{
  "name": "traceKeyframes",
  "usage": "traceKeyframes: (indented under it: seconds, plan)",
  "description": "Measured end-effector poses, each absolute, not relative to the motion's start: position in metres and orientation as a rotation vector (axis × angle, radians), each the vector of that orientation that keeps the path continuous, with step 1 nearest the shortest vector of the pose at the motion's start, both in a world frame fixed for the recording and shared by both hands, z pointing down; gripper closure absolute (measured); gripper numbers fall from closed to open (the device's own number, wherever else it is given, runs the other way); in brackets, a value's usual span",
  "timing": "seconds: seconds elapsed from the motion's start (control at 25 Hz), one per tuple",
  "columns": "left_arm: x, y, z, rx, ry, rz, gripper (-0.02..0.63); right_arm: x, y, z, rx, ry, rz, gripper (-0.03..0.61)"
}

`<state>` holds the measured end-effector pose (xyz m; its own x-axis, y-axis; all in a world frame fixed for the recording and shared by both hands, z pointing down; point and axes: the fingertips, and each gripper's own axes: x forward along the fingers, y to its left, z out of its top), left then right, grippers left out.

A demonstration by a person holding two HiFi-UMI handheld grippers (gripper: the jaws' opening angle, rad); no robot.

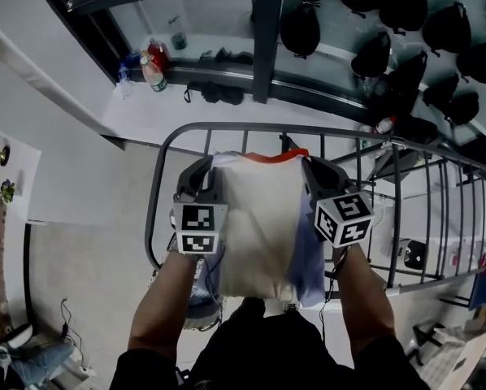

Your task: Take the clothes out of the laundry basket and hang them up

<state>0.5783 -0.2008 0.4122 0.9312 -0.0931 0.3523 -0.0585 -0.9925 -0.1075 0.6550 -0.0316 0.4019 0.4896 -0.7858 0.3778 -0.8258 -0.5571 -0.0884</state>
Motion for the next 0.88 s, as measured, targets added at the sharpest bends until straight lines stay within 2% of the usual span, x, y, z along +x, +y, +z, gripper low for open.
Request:
traceKeyframes:
  seconds: [0.52, 0.76, 0.88]
  plan:
    - [0.586, -0.203, 0.467, -2.946, 0.080, -0.725, 0.592, 0.663, -0.036, 0.450, 2.550, -1.338, 0.713, 0.555]
    - [0.584, -0.203, 0.484, -2.935, 0.042, -0.806, 0.592, 0.662, -0.037, 0.458, 2.526, -1.328, 0.731, 0.494]
    - [0.582, -0.205, 0.487, -2.926, 0.033, -0.824, 0.546, 0.661, -0.036, 0.459, 2.516, -1.327, 0.736, 0.463]
